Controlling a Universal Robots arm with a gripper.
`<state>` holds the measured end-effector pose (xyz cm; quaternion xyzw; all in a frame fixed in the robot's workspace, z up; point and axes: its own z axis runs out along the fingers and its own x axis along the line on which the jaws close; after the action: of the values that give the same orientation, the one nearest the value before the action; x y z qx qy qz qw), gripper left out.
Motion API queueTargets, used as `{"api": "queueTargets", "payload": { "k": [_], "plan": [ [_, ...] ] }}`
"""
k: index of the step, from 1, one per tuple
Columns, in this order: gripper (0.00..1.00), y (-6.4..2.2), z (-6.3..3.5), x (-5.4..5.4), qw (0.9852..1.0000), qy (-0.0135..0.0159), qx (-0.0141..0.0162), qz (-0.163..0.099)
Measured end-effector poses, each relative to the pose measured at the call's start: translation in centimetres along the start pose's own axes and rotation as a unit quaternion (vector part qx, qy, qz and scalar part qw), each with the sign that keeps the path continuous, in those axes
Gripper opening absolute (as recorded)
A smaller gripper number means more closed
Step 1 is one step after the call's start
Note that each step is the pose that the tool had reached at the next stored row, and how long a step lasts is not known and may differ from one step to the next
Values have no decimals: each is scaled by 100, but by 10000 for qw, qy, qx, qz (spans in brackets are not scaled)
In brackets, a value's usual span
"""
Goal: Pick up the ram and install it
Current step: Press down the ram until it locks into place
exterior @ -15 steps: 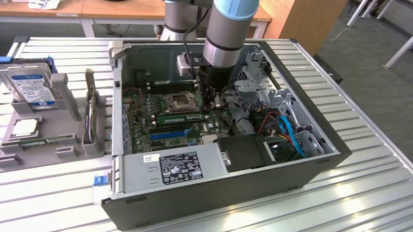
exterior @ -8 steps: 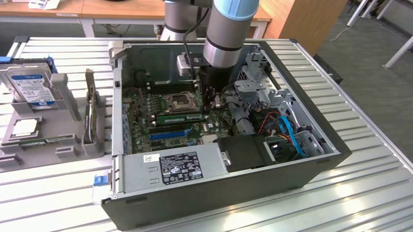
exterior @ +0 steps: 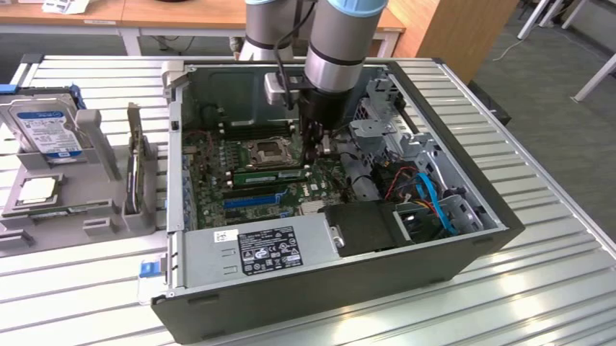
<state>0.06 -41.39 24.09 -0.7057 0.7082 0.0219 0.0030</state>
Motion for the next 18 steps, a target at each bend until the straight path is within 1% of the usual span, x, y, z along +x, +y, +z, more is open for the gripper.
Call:
{"api": "queueTargets", "payload": {
  "k": [3, 8, 9, 10, 14, 18],
  "plan": [
    [10, 1, -36, -1, 10000, 0, 0, 0],
    [10, 1, -35, -1, 10000, 0, 0, -1],
    [10, 12, -35, -1, 10000, 0, 0, -1],
    [10, 41, -34, -1, 10000, 1, -1, -1],
    [10, 202, -26, -1, 10000, 0, 1, 0],
    [10, 334, -21, 0, 10000, 0, 1, 0]
  ]
}}
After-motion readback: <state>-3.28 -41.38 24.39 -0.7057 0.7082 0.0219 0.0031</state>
